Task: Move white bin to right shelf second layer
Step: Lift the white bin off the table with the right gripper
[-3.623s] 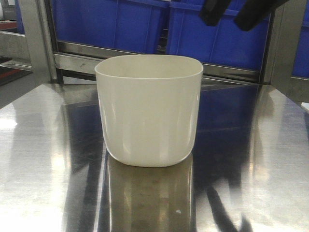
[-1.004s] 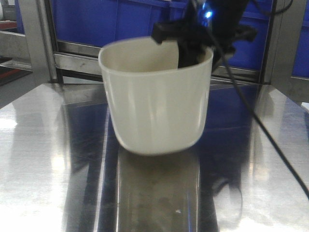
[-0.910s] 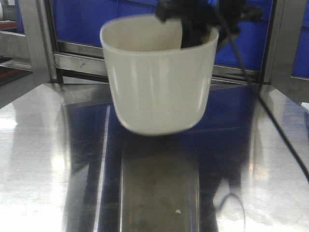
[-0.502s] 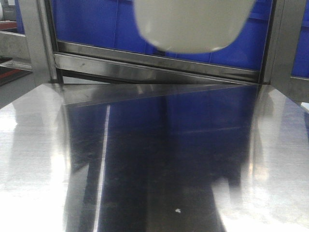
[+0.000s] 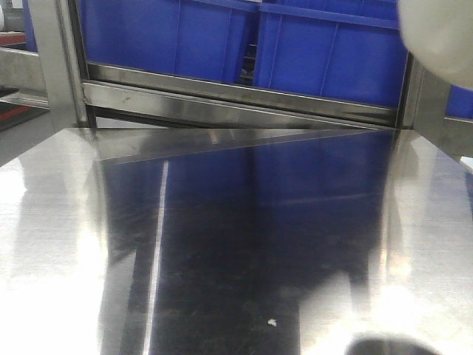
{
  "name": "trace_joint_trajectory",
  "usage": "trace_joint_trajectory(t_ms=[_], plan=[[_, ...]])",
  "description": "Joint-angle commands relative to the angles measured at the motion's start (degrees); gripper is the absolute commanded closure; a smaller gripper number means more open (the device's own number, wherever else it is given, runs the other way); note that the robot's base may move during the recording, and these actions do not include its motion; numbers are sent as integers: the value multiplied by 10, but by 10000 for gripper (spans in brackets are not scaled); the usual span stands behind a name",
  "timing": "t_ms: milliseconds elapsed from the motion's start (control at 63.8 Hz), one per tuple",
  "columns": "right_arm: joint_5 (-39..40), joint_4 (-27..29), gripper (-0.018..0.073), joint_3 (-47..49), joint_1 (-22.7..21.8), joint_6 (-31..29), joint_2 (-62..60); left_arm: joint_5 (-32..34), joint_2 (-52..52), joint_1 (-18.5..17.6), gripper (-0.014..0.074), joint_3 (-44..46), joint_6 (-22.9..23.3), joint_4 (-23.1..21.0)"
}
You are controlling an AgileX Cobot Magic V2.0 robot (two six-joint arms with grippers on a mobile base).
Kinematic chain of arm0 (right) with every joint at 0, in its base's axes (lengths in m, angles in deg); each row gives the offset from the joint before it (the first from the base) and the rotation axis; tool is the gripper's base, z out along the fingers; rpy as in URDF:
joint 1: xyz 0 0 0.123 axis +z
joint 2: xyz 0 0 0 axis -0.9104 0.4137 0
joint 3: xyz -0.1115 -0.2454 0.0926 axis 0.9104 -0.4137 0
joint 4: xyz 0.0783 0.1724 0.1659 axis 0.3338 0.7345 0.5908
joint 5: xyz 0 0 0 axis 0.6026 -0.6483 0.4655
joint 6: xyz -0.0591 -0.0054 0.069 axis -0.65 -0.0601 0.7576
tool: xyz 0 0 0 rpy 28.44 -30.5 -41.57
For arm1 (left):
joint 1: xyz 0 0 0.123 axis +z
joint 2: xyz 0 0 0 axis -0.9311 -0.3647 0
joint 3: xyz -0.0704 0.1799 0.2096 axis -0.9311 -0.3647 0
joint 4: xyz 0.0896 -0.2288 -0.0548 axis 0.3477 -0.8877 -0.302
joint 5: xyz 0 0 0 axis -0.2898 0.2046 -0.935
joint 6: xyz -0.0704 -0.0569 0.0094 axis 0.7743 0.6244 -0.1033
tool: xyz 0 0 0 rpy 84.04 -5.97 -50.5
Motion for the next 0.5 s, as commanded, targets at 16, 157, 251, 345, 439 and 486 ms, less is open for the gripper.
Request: trace_joint_trajectory(t_ms=[16,157,251,345,439,486], plan=[[71,0,503,-15,-11,0,-44,49,1,-3,512,-21,4,-1],[87,1,503,-28,-11,0,-63,49,1,-3,512,-21,4,-1],[89,1,503,-28,-11,0,-63,49,1,-3,512,-21,4,-1],[88,1,503,-28,-11,0,-63,49,1,-3,512,-21,4,-1],[80,1,503,-28,-11,0,-63,49,1,-3,512,-21,4,-1],[76,1,503,-28,-11,0,-62,49,1,-3,512,-21,4,-1]])
